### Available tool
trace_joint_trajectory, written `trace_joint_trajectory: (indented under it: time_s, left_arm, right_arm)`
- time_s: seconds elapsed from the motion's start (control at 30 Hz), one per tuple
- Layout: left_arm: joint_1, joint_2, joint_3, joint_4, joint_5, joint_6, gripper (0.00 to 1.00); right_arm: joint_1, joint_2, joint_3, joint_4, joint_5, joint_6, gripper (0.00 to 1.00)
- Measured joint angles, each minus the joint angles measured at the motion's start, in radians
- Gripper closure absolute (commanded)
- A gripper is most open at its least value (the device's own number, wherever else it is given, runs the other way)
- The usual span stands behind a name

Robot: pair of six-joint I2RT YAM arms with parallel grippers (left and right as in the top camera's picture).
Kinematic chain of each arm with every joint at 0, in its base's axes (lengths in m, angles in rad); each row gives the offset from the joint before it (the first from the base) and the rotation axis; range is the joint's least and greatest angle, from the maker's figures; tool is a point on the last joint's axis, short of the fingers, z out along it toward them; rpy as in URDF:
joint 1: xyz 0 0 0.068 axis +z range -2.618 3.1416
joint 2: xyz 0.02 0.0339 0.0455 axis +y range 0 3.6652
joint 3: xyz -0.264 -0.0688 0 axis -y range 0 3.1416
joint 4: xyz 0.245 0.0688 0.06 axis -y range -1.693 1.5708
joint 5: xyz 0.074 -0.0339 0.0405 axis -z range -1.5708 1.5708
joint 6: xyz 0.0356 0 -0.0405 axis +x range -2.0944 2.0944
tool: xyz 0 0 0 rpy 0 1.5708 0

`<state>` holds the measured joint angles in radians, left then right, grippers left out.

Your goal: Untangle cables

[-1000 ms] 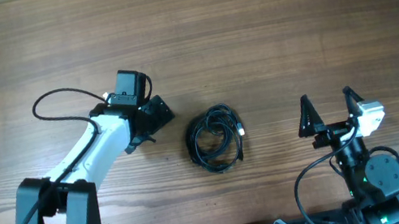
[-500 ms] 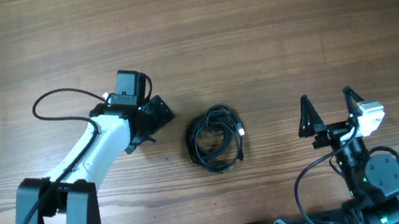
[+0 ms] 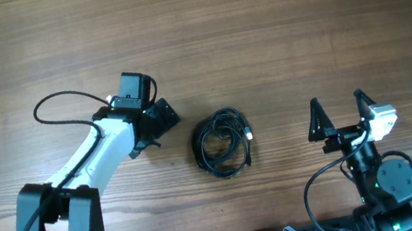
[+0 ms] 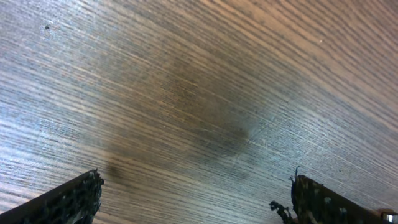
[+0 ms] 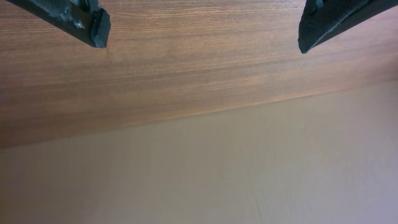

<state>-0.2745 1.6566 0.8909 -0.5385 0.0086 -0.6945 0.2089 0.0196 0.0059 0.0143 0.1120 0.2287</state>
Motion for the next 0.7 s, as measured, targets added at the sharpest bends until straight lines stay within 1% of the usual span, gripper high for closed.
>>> trace_joint_trajectory:
  time_s: [0.13, 0.23, 0.7]
  left_arm:
    - [0.0, 0.0, 0.0, -0.014, 0.0, 0.0, 0.0]
    - [0.0, 0.0, 0.0, 0.019, 0.0, 0.0, 0.0]
    - [0.0, 0.0, 0.0, 0.024, 0.0, 0.0, 0.0]
  right_arm:
    - [0.0, 0.0, 0.0, 0.0, 0.0, 0.0, 0.0]
    - [0.0, 0.0, 0.0, 0.0, 0.0, 0.0, 0.0]
    - [0.0, 0.0, 0.0, 0.0, 0.0, 0.0, 0.0]
